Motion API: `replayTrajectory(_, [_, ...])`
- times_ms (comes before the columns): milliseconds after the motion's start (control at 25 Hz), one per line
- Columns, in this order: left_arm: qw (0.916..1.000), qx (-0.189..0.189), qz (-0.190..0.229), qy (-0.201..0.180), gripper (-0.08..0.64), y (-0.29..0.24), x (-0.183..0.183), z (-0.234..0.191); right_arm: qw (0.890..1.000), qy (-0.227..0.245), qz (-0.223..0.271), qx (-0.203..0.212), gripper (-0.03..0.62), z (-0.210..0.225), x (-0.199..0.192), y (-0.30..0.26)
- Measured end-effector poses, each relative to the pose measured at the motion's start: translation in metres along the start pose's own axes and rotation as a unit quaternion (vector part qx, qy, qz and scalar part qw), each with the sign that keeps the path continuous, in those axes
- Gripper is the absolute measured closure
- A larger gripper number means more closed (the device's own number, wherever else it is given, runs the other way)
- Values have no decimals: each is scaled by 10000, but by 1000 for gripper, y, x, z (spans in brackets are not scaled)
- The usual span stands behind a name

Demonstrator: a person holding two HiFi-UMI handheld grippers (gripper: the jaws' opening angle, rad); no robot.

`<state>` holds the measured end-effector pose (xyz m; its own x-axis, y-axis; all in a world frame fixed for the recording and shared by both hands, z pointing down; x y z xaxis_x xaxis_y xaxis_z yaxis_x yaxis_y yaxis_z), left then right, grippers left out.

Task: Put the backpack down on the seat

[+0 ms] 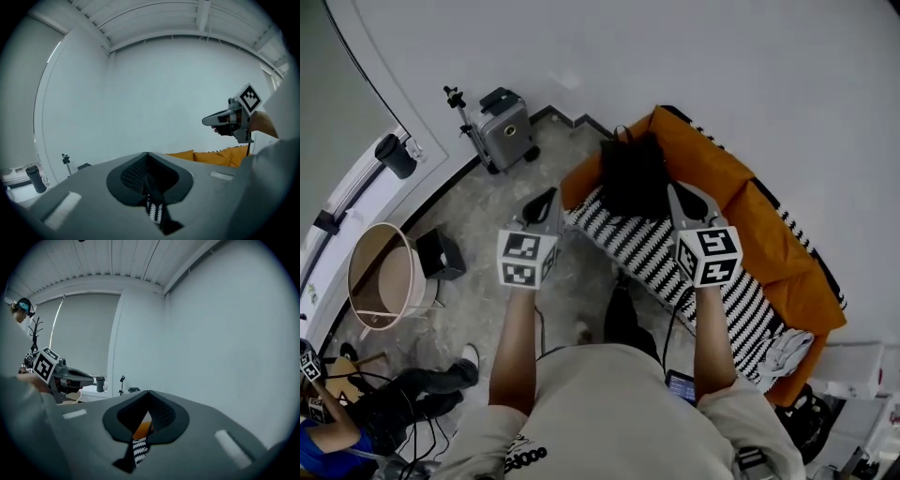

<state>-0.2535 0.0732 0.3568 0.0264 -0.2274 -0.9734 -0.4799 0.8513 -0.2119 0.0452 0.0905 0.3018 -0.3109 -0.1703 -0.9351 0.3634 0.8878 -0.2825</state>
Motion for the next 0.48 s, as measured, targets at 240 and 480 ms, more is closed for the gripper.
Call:
replayTrajectory(240, [9991, -204, 314, -182, 549, 33, 29, 19, 9992, 181, 355, 16, 589, -21, 20, 37])
replayTrajectory(480, [9966, -316, 642, -400, 549, 56, 49, 34, 9976, 378, 581, 25, 589, -34, 36, 61])
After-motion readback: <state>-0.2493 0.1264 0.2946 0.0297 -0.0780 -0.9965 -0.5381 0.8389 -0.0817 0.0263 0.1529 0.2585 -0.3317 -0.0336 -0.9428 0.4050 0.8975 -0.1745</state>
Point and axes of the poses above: the fingertips, and each gripper's own axes: y backward along the fingers, z to its right, x out of its top, the point moved 10 cm from there along y, backward along the fingers, and after that the axes turned 7 degrees about y, right-handed, at the moved point
